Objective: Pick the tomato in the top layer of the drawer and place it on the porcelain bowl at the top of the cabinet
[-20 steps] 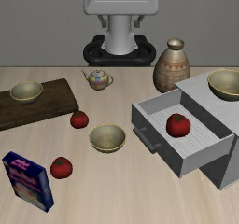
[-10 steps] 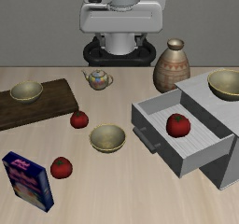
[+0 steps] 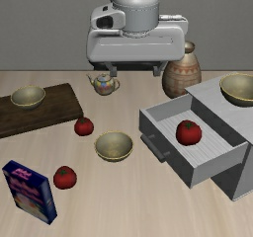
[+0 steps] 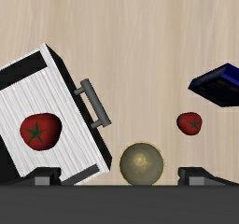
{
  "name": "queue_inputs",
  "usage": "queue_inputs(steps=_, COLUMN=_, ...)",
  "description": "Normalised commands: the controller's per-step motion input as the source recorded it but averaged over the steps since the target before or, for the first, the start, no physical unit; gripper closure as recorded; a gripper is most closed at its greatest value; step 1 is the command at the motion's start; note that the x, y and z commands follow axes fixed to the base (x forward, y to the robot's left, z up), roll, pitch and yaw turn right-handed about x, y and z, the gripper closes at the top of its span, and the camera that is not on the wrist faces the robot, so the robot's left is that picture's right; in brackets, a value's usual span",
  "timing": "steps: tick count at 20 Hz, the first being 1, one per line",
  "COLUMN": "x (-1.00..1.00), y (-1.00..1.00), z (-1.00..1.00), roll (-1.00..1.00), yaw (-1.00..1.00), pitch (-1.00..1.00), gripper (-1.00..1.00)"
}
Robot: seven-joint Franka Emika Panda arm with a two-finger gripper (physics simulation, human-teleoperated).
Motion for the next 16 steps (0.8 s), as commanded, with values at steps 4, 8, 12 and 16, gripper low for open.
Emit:
queue_inputs(steps=4, x=0.00, y=1.00, z=0.00, roll=0.00, yaw=0.00, pitch=0.00, gripper=-1.00)
queue_inputs(steps=8, x=0.00, y=0.25, z=0.00, roll=0.00, yaw=-0.22, pitch=0.00, gripper=-1.00)
queue_inputs(steps=12, x=-0.25, y=0.00, z=0.00, roll=0.00, yaw=-0.28, pitch=0.00, gripper=-1.00)
queue_inputs(steps=16, x=0.00, y=0.00, z=0.00, roll=0.00, yaw=-0.45, pitch=0.00, gripper=-1.00)
